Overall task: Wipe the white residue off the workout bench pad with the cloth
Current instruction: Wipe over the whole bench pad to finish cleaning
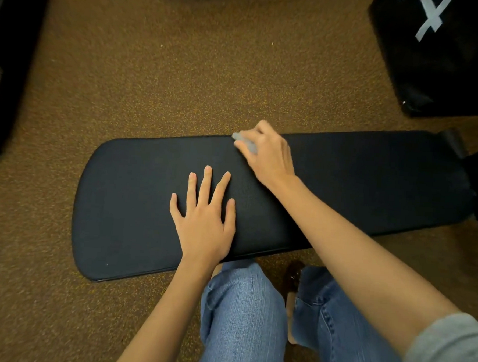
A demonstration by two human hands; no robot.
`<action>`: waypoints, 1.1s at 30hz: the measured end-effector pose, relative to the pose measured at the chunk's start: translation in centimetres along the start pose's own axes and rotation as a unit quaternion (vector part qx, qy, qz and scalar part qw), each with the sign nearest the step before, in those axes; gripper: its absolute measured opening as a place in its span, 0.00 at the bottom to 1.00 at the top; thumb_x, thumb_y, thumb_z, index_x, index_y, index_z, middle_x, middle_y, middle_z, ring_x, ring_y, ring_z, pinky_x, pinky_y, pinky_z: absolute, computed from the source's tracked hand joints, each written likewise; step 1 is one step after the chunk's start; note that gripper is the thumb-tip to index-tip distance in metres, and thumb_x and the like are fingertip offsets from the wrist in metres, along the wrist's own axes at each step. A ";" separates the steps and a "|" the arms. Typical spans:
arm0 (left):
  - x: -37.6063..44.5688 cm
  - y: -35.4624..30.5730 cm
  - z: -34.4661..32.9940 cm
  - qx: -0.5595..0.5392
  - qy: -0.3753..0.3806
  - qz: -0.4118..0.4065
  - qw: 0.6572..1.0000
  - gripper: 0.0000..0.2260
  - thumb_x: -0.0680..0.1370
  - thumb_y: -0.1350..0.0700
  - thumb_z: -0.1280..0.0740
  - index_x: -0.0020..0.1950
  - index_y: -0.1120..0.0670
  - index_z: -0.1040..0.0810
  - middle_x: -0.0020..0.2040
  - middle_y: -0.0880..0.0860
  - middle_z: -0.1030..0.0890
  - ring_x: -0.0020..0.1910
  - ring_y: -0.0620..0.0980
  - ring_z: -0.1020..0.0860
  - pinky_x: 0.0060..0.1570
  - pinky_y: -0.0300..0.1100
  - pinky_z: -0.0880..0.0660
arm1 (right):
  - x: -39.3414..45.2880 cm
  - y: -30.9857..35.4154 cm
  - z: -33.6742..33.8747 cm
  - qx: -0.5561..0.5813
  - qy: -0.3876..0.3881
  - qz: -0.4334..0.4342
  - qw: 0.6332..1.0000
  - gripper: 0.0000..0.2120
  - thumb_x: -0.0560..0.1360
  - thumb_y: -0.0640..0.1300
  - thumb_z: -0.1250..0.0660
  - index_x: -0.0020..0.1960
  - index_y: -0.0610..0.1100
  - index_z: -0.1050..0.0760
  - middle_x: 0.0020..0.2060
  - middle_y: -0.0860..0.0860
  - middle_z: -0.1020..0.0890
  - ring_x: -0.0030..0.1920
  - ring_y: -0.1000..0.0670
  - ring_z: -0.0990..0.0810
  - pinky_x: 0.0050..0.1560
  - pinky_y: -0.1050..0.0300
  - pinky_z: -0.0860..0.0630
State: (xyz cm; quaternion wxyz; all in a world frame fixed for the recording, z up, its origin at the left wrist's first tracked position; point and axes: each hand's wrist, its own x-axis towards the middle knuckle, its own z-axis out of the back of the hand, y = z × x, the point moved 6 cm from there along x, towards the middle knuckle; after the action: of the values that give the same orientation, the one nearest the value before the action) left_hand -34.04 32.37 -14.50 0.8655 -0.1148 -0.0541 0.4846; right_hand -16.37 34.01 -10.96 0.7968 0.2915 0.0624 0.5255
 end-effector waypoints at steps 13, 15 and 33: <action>-0.1 -0.1 0.0 -0.009 -0.003 -0.001 1.000 0.23 0.82 0.43 0.50 0.77 0.38 0.43 0.80 0.46 0.46 0.79 0.50 0.51 0.73 0.61 0.51 | -0.9 -6.0 3.4 -0.022 -0.069 -0.094 0.993 0.14 0.79 0.52 0.35 0.56 0.46 0.17 0.45 0.44 0.24 0.43 0.40 0.20 0.44 0.47 0.24; 0.0 0.0 0.0 -0.006 0.000 0.000 1.000 0.23 0.82 0.43 0.50 0.77 0.38 0.43 0.80 0.46 0.46 0.79 0.50 0.51 0.73 0.61 0.51 | -2.4 -3.6 2.2 0.004 -0.029 -0.006 1.000 0.11 0.78 0.49 0.33 0.56 0.45 0.17 0.43 0.45 0.23 0.41 0.43 0.20 0.43 0.49 0.22; 1.4 -8.2 -1.9 0.035 0.014 -0.098 0.994 0.25 0.82 0.43 0.49 0.79 0.44 0.42 0.80 0.52 0.43 0.79 0.56 0.46 0.71 0.67 0.50 | -5.8 -10.6 8.3 -0.065 -0.100 -0.057 0.991 0.10 0.78 0.45 0.33 0.57 0.45 0.18 0.45 0.44 0.25 0.44 0.43 0.21 0.49 0.48 0.23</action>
State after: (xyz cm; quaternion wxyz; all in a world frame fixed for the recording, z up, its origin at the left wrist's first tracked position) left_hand -26.18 29.13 -14.30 0.9131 -0.0855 -0.0359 0.3969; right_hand -7.00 22.69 -10.93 0.8447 0.2866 -0.0357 0.4507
